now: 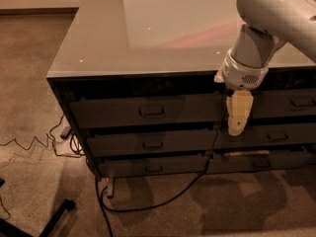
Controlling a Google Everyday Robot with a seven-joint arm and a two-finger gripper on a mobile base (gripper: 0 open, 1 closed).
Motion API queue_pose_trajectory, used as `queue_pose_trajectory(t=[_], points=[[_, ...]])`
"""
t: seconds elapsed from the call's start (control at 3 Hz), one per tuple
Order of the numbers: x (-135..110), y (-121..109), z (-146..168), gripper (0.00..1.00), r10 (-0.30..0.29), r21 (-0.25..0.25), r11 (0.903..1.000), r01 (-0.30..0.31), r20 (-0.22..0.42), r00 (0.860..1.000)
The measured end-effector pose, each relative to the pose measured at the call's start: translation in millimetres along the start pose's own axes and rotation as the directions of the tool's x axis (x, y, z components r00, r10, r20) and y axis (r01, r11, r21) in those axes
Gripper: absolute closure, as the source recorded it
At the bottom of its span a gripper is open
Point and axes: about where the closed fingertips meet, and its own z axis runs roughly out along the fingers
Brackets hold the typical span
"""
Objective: Open top drawer
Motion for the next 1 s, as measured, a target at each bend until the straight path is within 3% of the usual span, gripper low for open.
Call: queue_pose_trajectory(t=[0.33,0.67,1.0], points=[[0.0,0.0,0.0,0.0,0.0,0.0,1.0,0.0,0.0,1.0],[1.2,4.9,11.9,0.0,-0.034,-0.037,0.9986,0.037,0.067,0.997],[-4.0,5.1,33.8,0.0,-0.096,-0.059,0.9921,0.111,0.204,0.974]])
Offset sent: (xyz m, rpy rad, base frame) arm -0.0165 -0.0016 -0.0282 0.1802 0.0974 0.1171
